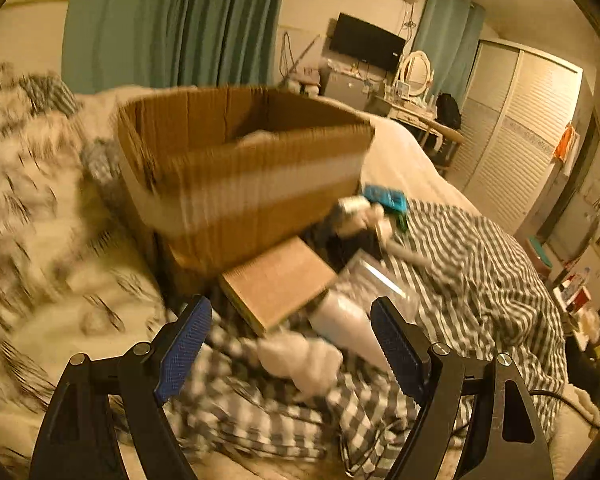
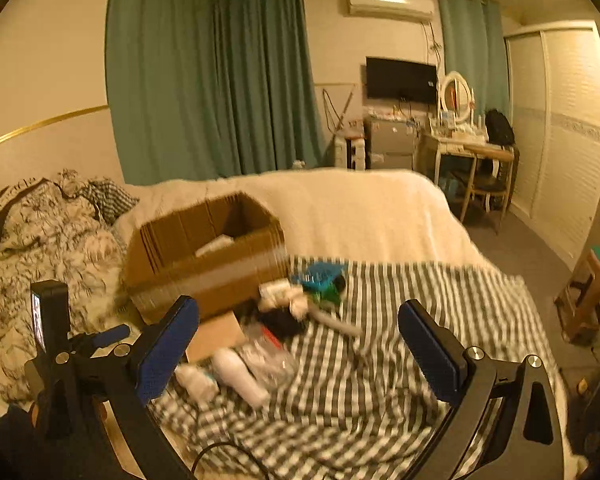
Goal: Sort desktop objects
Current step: 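Grasp the white figurine with the left tool while the right grasps the clear cable jar, then carry the figurine and cable jar over the cardboard box and release both, then grasp the white cylindrical bottle with the left tool, then grasp the white rod with the right tool while the left holds the bottle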
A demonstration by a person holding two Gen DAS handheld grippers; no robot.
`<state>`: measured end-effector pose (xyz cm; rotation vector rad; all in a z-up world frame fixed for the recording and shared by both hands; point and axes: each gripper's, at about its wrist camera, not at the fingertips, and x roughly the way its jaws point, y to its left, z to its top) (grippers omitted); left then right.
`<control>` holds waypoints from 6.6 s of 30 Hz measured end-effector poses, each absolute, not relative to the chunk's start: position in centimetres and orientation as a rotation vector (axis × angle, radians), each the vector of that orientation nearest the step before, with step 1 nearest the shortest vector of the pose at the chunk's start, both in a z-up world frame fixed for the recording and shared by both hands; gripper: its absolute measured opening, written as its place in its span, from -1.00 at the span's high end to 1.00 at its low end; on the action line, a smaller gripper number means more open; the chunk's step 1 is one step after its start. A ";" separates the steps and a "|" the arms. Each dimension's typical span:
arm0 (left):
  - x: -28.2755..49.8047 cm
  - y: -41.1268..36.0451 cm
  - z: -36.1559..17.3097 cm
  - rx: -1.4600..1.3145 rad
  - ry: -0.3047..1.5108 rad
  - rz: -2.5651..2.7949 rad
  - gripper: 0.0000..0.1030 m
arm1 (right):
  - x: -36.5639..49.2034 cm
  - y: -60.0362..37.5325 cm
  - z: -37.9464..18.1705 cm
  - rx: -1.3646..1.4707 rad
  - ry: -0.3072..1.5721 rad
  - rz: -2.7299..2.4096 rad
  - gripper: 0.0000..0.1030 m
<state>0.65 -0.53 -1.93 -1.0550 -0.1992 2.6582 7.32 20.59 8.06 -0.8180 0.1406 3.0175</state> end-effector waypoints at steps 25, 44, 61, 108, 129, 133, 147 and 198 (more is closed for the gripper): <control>-5.1 3.3 -11.8 -1.337 0.060 2.538 -0.66 | -7.3 18.2 -8.2 -1.248 0.173 3.095 -0.94; -3.4 2.8 -10.5 -1.283 0.019 2.568 -0.41 | -3.3 18.7 -8.9 -1.360 0.265 3.007 -0.31; 0.4 0.7 -5.8 -1.080 -0.016 2.683 -0.41 | 2.6 20.0 -7.3 -1.326 0.279 2.874 -0.13; -7.3 -5.5 10.6 -0.502 -0.329 2.889 -0.41 | -3.0 12.6 9.8 -0.680 0.070 3.250 -0.23; -13.5 -9.3 3.2 -0.811 -0.435 2.930 -0.74 | -14.3 10.7 6.8 -0.754 0.249 3.232 -0.70; -10.8 -8.5 5.4 -0.746 -0.374 2.958 -0.93 | -9.7 12.8 8.8 -0.747 0.173 3.192 -0.70; 0.5 0.2 3.9 -0.841 -0.267 2.774 -1.00 | 5.5 20.7 11.4 -0.714 0.092 3.013 -0.71; -4.4 9.9 -6.9 -0.935 -0.080 2.588 1.00 | -7.8 24.7 -10.5 -1.330 -0.152 2.814 0.66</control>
